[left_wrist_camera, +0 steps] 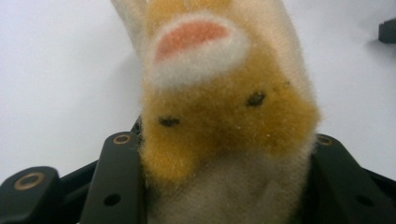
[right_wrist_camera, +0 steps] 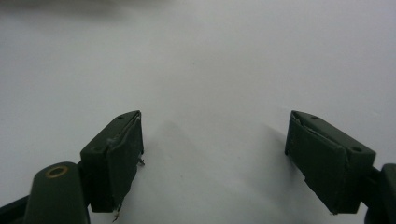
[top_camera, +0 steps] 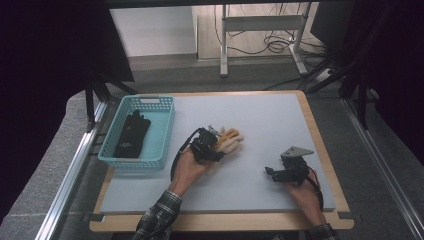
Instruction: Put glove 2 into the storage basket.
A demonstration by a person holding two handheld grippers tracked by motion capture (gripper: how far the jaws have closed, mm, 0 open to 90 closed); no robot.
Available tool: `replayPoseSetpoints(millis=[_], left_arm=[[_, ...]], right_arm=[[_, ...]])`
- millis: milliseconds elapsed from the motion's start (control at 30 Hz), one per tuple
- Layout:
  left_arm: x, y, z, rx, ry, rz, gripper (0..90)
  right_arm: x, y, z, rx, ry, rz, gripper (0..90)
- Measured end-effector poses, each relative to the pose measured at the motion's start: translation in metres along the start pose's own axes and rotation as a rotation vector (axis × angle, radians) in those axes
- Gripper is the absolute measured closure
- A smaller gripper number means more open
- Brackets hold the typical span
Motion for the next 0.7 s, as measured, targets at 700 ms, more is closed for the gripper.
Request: replayPoseSetpoints(millis=[700], left_arm=[[0.061,0.093,-0.012,0.142,-0.018,-0.136,51.8]], right_arm=[[0.000,0.000,0.000,0.000,0.000,0.000,19.0]])
Point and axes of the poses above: each handheld gripper's, and its own axes: x roughly backward along the jaws, z roughly out of its underside, y roughly to its left, the point moved 8 cm from there along -x, roughly forward along the jaws, and after that the axes turned 10 degrees about -z, right-handed, at the moved point
